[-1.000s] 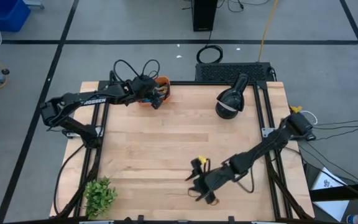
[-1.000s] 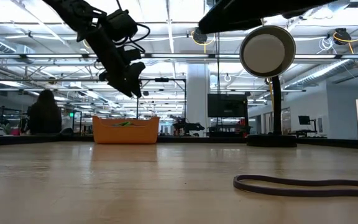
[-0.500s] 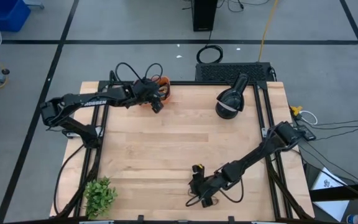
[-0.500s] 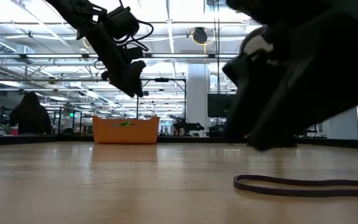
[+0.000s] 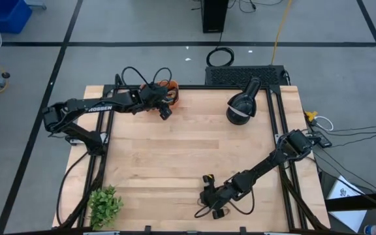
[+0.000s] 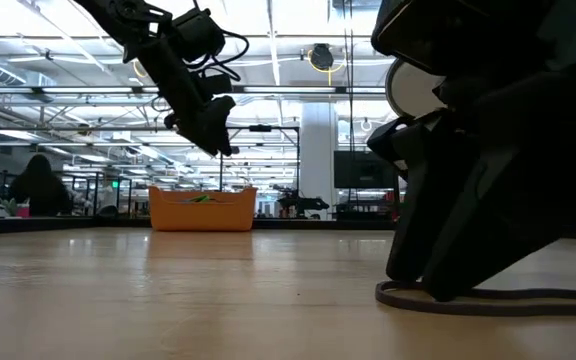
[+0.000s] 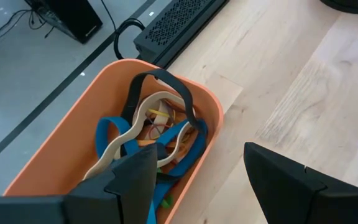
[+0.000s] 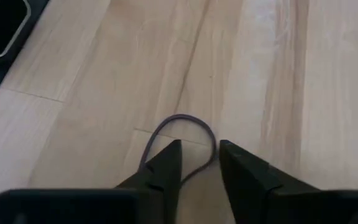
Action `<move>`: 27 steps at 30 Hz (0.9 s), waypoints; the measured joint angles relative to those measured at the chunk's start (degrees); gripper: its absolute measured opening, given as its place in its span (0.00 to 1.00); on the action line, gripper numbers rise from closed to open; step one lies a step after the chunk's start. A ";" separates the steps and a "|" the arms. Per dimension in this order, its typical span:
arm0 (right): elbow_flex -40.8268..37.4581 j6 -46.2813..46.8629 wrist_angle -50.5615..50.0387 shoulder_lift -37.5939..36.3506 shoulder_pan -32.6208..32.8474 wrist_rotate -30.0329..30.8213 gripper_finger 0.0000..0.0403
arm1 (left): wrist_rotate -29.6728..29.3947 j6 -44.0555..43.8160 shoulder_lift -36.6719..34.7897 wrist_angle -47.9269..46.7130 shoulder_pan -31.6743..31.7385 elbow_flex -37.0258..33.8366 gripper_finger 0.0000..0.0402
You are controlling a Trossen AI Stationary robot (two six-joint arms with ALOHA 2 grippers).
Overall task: Pick and place rubber bands into bin
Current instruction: Put the purple rubber band into the orange container
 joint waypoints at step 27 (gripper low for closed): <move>-2.12 -13.42 2.06 -14.93 0.41 13.56 0.00 | 6.19 -0.61 -3.20 2.13 -1.08 -0.11 0.62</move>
